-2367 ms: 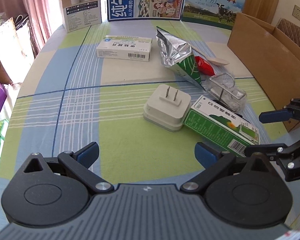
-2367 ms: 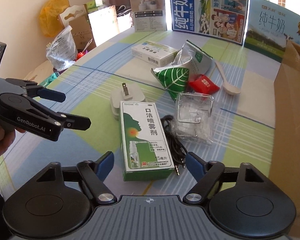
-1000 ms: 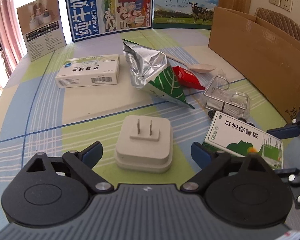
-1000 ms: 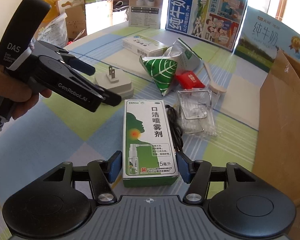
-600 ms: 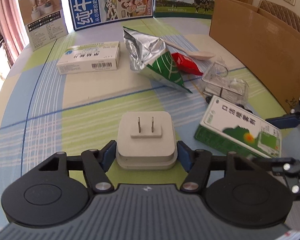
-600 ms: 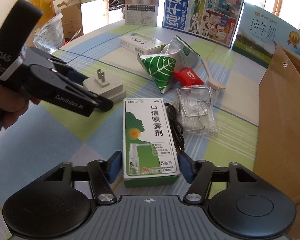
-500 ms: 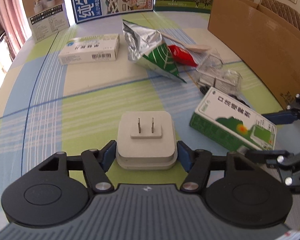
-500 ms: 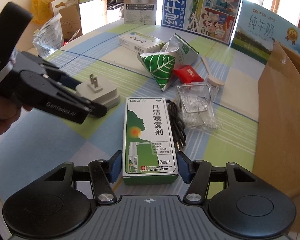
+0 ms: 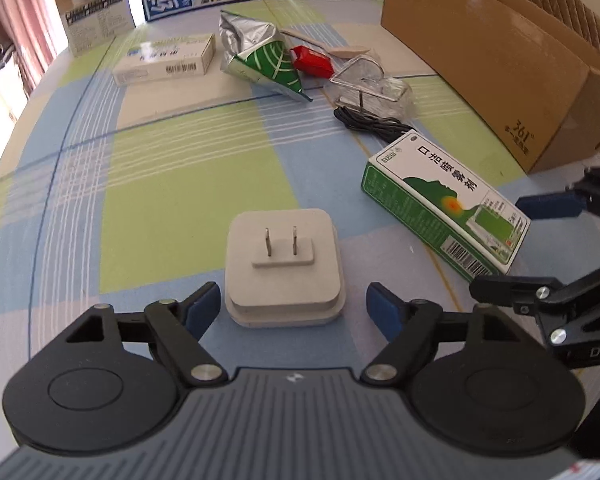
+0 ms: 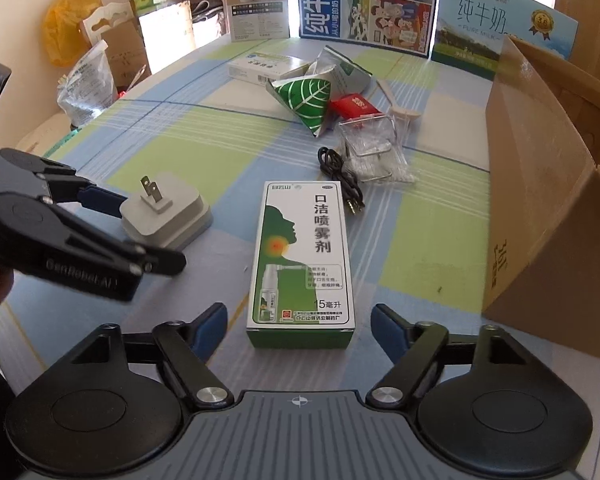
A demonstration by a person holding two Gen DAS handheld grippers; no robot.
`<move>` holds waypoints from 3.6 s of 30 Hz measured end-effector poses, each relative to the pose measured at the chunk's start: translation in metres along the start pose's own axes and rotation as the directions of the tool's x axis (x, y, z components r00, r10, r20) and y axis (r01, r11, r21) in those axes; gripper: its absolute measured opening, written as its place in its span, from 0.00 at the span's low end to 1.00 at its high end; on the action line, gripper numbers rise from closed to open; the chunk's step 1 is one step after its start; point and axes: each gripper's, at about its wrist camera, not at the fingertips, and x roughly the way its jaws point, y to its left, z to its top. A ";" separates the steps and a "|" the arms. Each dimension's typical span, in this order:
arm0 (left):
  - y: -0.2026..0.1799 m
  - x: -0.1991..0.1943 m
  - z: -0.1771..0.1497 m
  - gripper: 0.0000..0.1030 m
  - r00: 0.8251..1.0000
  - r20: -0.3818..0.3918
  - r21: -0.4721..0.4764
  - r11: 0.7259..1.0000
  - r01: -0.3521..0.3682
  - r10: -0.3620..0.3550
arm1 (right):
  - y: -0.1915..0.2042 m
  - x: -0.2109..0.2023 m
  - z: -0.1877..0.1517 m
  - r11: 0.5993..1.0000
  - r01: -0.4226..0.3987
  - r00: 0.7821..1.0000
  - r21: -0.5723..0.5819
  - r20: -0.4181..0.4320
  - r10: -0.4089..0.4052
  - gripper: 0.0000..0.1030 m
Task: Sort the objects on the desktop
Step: 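Carry the spray box with the right tool while the left tool carries the plug to the cardboard box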
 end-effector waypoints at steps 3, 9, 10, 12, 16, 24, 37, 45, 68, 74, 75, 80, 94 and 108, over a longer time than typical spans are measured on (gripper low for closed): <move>0.004 0.001 0.002 0.75 1.000 0.012 -0.028 1.000 0.004 -0.004 | -0.002 0.003 0.004 1.000 0.010 1.000 0.006 0.009 -0.010 0.74; 0.009 0.009 0.004 0.74 1.000 0.011 -0.051 0.999 0.004 -0.004 | -0.005 0.013 0.011 1.000 0.015 1.000 -0.009 0.005 -0.015 0.74; 0.008 0.010 0.004 0.74 1.000 0.014 -0.050 0.999 0.005 -0.004 | -0.005 0.014 0.011 1.000 0.016 1.000 -0.008 0.008 -0.016 0.74; 0.008 0.011 0.005 0.74 1.000 0.019 -0.052 0.999 0.004 -0.003 | -0.005 0.015 0.012 1.000 0.017 1.000 -0.004 0.012 -0.017 0.74; 0.008 0.011 0.008 0.59 0.999 0.036 -0.056 0.998 -0.002 0.004 | -0.004 0.017 0.016 1.000 0.016 1.000 -0.001 0.023 -0.016 0.72; 0.007 0.008 0.006 0.58 0.999 0.034 -0.053 0.999 0.006 -0.004 | 0.003 0.027 0.023 0.999 0.017 1.000 -0.033 0.012 -0.017 0.61; 0.008 0.002 0.007 0.58 0.999 0.051 -0.070 0.997 0.014 -0.010 | 0.004 0.015 0.022 0.999 0.046 0.999 -0.013 0.026 -0.045 0.51; 0.004 -0.007 0.007 0.58 0.998 0.063 -0.067 0.997 0.032 -0.028 | 0.004 -0.006 0.021 0.998 0.068 0.996 0.004 0.054 -0.069 0.51; -0.055 -0.075 0.017 0.58 0.991 0.125 -0.049 0.997 0.055 -0.048 | -0.012 -0.090 0.017 0.990 0.111 0.979 0.084 0.163 -0.123 0.51; -0.066 -0.087 0.021 0.58 0.989 0.141 -0.039 0.998 0.054 -0.048 | -0.018 -0.107 0.013 0.988 0.120 0.973 0.102 0.184 -0.137 0.51; -0.068 -0.089 0.022 0.58 0.989 0.143 -0.035 0.998 0.055 -0.049 | -0.019 -0.109 0.013 0.987 0.121 0.972 0.105 0.187 -0.139 0.51; -0.078 -0.096 0.027 0.58 0.987 0.153 -0.018 0.998 0.056 -0.053 | -0.026 -0.121 0.009 0.984 0.129 0.968 0.124 0.201 -0.152 0.51; -0.113 -0.113 0.071 0.58 0.972 0.211 0.041 0.994 0.100 -0.106 | -0.061 -0.159 0.018 0.965 0.191 0.938 0.178 0.255 -0.232 0.51; -0.172 -0.107 0.144 0.58 0.945 0.262 0.140 0.977 0.164 -0.196 | -0.133 -0.180 0.031 0.932 0.277 0.903 0.232 0.270 -0.335 0.51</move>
